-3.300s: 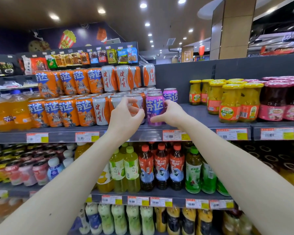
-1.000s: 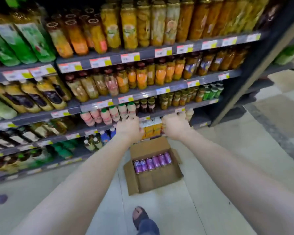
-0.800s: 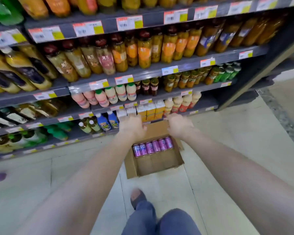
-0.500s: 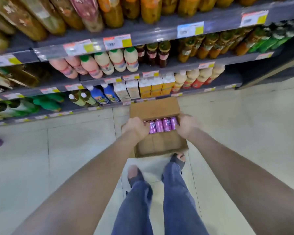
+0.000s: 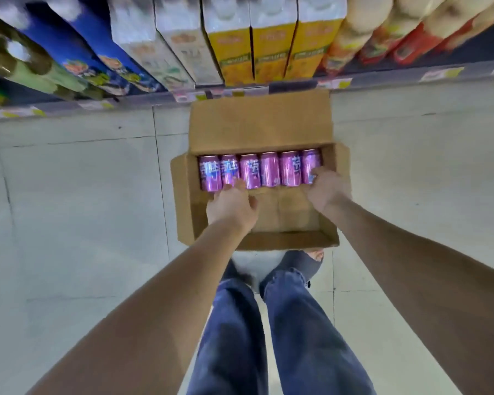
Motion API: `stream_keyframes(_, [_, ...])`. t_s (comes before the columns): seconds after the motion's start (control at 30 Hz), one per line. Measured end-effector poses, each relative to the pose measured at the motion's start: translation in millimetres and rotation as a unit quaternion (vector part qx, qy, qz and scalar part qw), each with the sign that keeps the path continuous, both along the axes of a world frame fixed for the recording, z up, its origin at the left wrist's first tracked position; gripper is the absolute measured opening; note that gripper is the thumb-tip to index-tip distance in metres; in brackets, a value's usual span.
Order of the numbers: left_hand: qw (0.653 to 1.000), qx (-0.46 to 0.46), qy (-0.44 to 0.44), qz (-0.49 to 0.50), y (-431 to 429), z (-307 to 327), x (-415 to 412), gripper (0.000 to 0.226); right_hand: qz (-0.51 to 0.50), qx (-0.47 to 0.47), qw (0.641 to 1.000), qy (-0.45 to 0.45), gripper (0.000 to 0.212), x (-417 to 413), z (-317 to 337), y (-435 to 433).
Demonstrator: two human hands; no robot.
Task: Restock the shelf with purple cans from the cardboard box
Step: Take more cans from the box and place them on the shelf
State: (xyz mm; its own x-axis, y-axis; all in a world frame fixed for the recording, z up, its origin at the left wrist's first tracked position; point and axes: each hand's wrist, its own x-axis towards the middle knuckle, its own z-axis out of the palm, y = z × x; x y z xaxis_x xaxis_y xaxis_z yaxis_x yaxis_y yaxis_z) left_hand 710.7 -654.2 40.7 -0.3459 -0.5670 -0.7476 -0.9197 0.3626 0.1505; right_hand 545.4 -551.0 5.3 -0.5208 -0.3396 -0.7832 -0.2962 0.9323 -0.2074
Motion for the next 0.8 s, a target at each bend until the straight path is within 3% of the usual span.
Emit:
stream_keyframes(0.17, [0.999, -0.02, 0.029, -0.033, -3, -96, -9, 0.043, -0.025, -0.039, 0.999, 0.005, 0.041, -3, -96, -11])
stream_keyframes(0.33, [0.989, -0.066, 0.019, -0.132, -13, -170, -35, 0.043, -0.078, -0.055, 0.994, 0.054, 0.049, -11, -169, -30])
stream_keyframes(0.53, [0.993, -0.08, 0.015, -0.081, -11, -221, -64, 0.055, -0.064, -0.044, 0.991, 0.106, 0.062, -11, -209, -39])
stream_keyframes(0.8, [0.989, -0.116, -0.055, -0.072, -1, -259, -78, 0.089, -0.014, -0.026, 0.99, 0.135, 0.073, -10, -227, -41])
